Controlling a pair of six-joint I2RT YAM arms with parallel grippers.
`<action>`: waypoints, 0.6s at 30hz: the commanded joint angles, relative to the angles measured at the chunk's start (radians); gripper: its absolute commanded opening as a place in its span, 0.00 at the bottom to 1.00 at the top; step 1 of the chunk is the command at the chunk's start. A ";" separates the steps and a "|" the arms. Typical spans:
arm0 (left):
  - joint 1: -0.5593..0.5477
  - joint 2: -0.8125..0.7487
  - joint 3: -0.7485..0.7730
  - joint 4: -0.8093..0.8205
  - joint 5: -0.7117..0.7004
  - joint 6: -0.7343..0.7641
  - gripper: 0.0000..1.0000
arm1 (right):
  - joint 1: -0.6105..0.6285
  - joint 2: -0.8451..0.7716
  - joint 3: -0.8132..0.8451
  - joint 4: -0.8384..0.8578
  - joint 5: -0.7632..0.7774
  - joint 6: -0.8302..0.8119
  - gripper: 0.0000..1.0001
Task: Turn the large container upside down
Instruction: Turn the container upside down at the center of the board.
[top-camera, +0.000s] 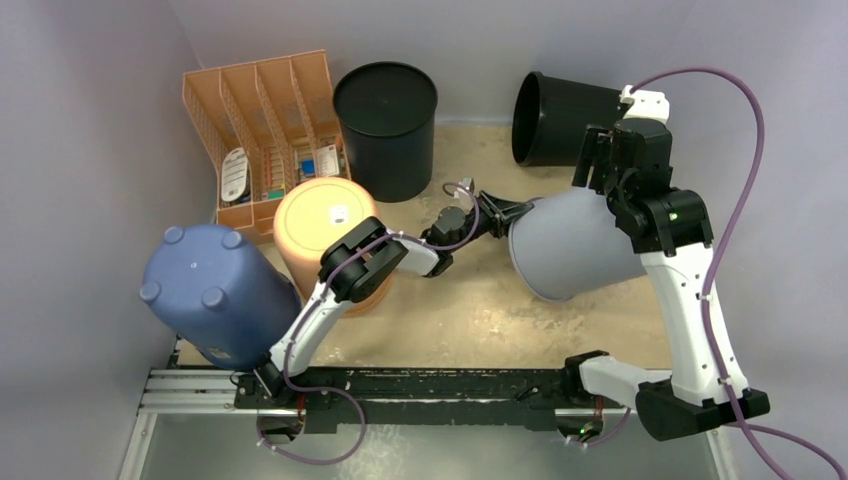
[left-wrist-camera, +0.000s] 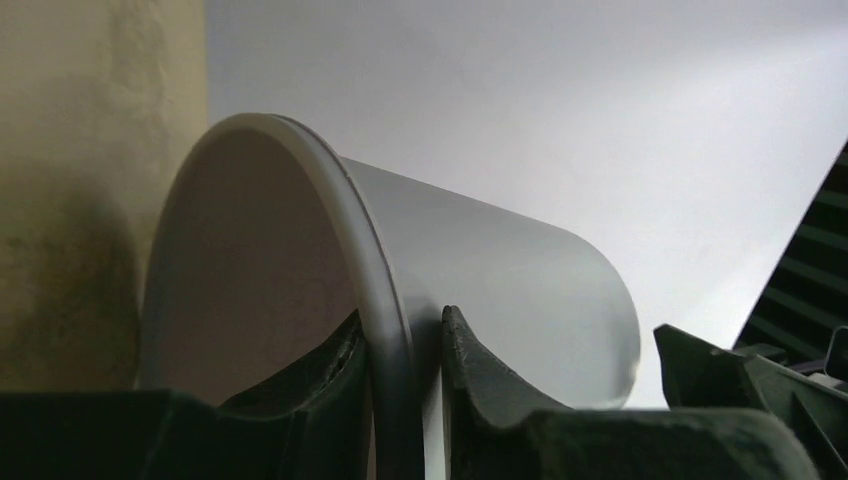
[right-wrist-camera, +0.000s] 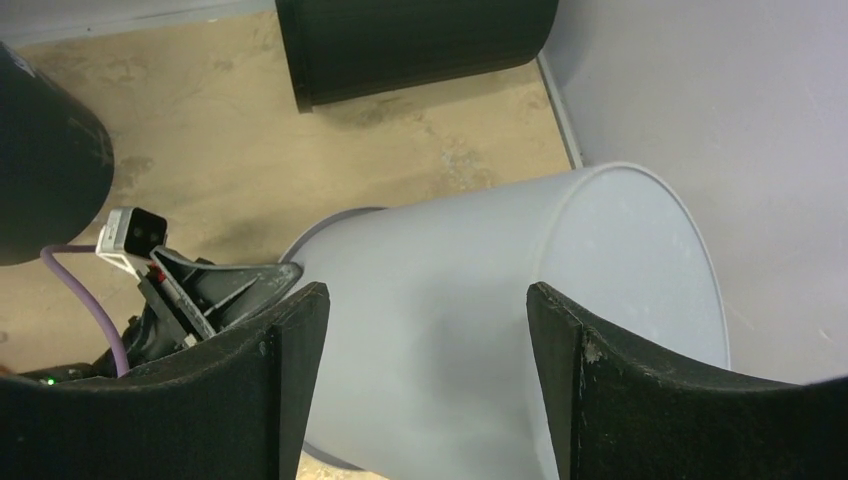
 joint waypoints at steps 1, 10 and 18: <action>0.028 -0.002 -0.023 -0.232 0.040 0.224 0.28 | 0.002 -0.007 0.017 0.023 -0.021 0.009 0.75; 0.047 -0.106 -0.037 -0.379 0.057 0.416 0.59 | 0.001 -0.013 0.022 -0.017 -0.019 0.039 0.76; 0.056 -0.217 0.064 -0.801 -0.072 0.720 0.63 | -0.004 -0.019 0.019 -0.038 0.016 0.091 0.84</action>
